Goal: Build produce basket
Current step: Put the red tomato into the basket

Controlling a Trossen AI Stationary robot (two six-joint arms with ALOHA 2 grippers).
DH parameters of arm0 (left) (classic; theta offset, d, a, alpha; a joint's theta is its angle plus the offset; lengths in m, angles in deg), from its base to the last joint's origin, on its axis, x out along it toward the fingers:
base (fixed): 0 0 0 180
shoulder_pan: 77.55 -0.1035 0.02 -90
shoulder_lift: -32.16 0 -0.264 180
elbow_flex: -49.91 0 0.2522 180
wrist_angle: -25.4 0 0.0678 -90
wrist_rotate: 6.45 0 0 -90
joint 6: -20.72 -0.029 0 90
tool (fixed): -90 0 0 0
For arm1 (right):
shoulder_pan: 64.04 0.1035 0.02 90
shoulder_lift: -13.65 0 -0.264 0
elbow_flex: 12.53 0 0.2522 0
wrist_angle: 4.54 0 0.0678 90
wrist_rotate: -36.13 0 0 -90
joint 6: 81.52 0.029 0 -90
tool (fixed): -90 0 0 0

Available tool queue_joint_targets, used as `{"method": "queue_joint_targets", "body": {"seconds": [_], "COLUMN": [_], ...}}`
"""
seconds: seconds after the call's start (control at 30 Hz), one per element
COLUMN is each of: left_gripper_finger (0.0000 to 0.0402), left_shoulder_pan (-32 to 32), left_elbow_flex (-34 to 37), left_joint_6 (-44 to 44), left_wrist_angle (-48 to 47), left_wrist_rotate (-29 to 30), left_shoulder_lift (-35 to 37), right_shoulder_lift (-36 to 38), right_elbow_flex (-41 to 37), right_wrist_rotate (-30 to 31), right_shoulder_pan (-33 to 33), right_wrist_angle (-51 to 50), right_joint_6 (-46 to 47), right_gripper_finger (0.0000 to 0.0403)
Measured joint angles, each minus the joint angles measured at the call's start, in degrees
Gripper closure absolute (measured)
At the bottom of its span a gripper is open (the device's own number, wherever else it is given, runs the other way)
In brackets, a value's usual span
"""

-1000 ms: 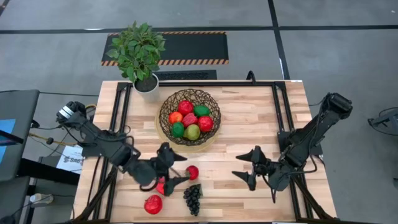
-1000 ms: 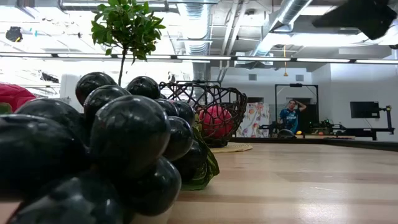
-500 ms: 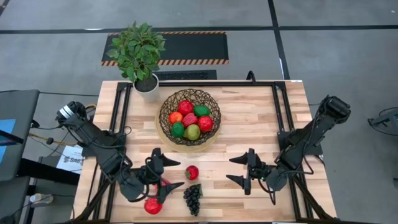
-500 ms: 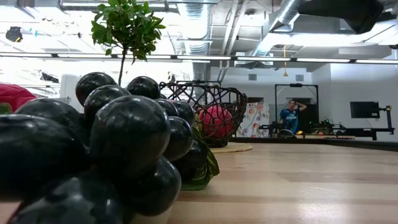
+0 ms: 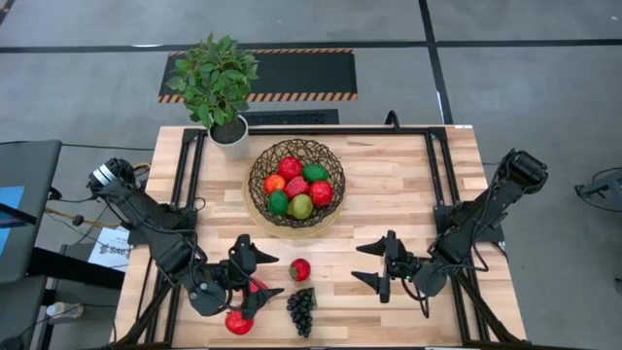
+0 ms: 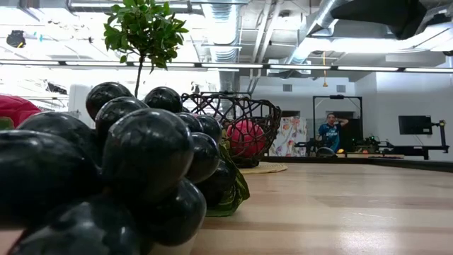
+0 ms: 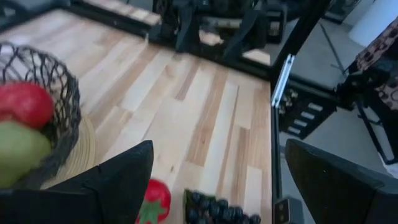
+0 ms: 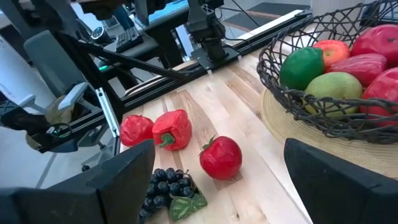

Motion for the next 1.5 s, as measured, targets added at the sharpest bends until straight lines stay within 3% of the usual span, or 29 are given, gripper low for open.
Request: {"method": "queue_joint_targets", "body": {"seconds": [0.6, 1.23, 1.5], "left_gripper_finger": [0.0055, 0.0055, 0.0055], "left_shoulder_pan": [1.04, 1.07, 1.07], "left_elbow_flex": [0.00, 0.00, 0.00], "left_joint_6": [3.49, 3.55, 4.76], "left_wrist_angle": [-4.03, -4.89, -5.08], "left_wrist_rotate": [-2.72, -2.71, -5.77], "left_shoulder_lift": [0.00, -0.02, -0.02], "right_shoulder_lift": [0.00, 0.00, 0.00], "right_elbow_flex": [0.00, 0.00, 0.00], "right_wrist_rotate": [-7.35, -9.07, -9.70], "right_shoulder_pan": [-3.98, -5.19, -5.12], "right_wrist_angle": [1.42, 1.50, 1.50], "right_joint_6": [-0.24, -0.04, -0.02], "right_gripper_finger": [0.0029, 0.0029, 0.0029]}}
